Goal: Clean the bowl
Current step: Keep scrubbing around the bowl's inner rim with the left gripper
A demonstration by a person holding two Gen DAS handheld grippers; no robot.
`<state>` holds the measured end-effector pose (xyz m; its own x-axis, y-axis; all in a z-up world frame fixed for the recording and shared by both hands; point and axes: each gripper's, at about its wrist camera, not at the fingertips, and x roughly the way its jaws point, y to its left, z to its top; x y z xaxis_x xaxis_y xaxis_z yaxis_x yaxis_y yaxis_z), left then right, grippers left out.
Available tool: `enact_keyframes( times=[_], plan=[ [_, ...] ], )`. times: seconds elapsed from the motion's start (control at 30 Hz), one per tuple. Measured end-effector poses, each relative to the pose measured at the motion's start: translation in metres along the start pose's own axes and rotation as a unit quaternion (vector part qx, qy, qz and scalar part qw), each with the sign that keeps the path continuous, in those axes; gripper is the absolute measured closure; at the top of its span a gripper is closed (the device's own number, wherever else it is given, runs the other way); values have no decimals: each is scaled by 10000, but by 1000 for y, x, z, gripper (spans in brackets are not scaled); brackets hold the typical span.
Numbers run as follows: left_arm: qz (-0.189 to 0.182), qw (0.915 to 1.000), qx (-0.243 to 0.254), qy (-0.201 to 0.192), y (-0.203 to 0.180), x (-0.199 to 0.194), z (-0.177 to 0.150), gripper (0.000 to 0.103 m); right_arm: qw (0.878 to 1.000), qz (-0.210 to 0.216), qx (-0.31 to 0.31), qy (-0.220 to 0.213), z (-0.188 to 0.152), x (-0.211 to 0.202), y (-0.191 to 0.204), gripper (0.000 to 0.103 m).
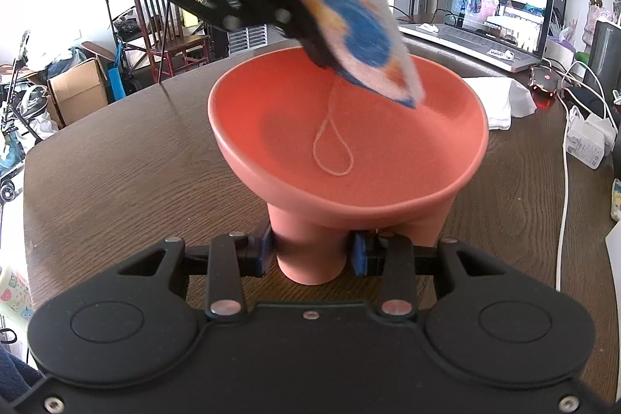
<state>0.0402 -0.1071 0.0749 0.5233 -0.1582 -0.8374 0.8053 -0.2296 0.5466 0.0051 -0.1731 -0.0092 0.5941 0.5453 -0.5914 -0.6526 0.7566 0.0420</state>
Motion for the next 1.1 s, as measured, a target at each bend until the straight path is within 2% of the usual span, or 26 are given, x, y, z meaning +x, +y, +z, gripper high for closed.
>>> enact_keyframes(
  times=[0.23,0.53,0.83,1.1],
  plan=[
    [-163,9992,-228,-274,4,6,11,92,10000,1,30,-5,-1,-1,1,60],
    [-424,9978,-152,-483,-24,-14,19,92,10000,-10,53,-7,0,0,3,60],
    [-347,9991,-195,-133,-40,-39,-2,92,10000,-15,36,-9,-1,-3,5,60],
    [-177,9992,-337,148,-16,-31,-15,92,10000,11,20,-11,-4,-3,6,60]
  ],
)
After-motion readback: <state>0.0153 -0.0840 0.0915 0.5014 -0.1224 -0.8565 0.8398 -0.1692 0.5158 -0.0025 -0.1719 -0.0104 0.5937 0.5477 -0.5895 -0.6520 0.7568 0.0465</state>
